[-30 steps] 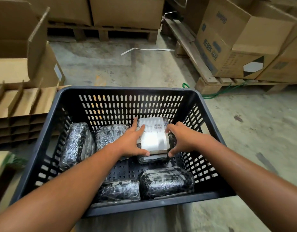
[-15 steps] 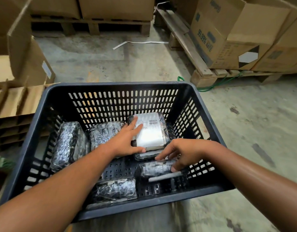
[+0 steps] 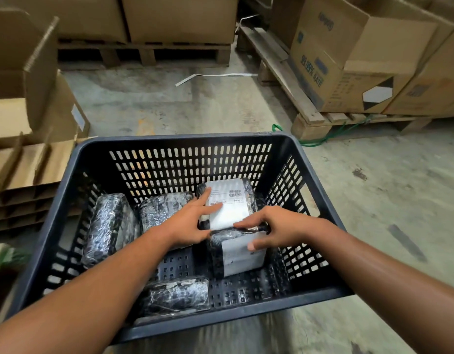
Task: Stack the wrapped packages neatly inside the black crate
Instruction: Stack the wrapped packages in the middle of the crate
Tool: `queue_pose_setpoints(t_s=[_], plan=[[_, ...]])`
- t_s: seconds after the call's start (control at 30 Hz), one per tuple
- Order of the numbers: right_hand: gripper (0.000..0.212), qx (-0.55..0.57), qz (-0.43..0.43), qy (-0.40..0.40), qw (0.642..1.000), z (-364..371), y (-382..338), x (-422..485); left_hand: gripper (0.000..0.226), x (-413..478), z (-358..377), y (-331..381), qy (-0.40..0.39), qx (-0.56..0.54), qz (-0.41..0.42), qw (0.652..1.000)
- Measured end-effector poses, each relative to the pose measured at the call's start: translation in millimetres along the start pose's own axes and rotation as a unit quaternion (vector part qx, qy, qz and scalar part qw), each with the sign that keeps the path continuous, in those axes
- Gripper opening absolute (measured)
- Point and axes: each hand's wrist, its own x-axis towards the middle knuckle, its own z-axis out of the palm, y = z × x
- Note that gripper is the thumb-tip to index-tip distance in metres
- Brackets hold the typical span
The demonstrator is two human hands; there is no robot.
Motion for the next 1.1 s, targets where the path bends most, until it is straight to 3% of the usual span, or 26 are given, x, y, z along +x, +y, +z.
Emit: queue_pose_setpoints(t_s=[0.07,0.2,0.4,0.43,0.5,0.6,0.7,0.83,0.9,1.0,1.1], plan=[[0.072,-0.028,0.000,0.013,1.000,2.2,0.1,1.8,0.082,-1.6,-3.5,4.3,-0.016,0.004,0.007,1.000],[0.070,-0.021,-0.003,0.041,0.999,-0.2,2.8,2.3,0.070,-7.7,-16.1,14.1,-0.036,-0.014,0.019,0.999],[0.065,0.021,-0.020,0.071,0.997,-45.2,2.8,-7.2,0.047,-21.9,-46.6,43.9,0.016,-0.240,0.035,0.970],[0.065,0.029,-0.028,0.079,0.996,-54.8,1.9,-9.2,0.048,-23.6,-48.5,45.9,0.036,-0.272,0.045,0.961],[0.063,0.052,-0.051,0.098,0.993,-73.6,0.8,-11.5,0.072,-25.8,-51.6,50.2,0.069,-0.295,0.066,0.951],[0.062,0.110,-0.079,0.117,0.984,-96.9,-1.0,-14.6,0.099,-24.1,-52.5,61.4,0.123,-0.251,0.106,0.954],[0.059,0.166,-0.098,0.147,0.970,-110.8,-4.7,-16.3,0.095,-19.5,-61.0,71.2,0.180,-0.261,0.147,0.937],[0.052,0.215,-0.108,0.266,0.933,-105.2,-14.7,-9.7,0.078,-21.7,-72.7,70.0,0.223,-0.326,0.166,0.904],[0.076,0.224,-0.097,0.274,0.930,-95.7,-17.4,-6.7,0.076,-23.4,-73.9,64.5,0.226,-0.386,0.140,0.883],[0.146,0.180,-0.042,0.168,0.968,-77.3,-21.2,-2.1,0.073,-23.5,-70.1,53.9,0.227,-0.425,0.099,0.871],[0.172,0.074,0.006,0.126,0.989,-56.5,-23.3,10.2,0.073,-21.1,-62.7,48.3,0.228,-0.418,0.045,0.878]])
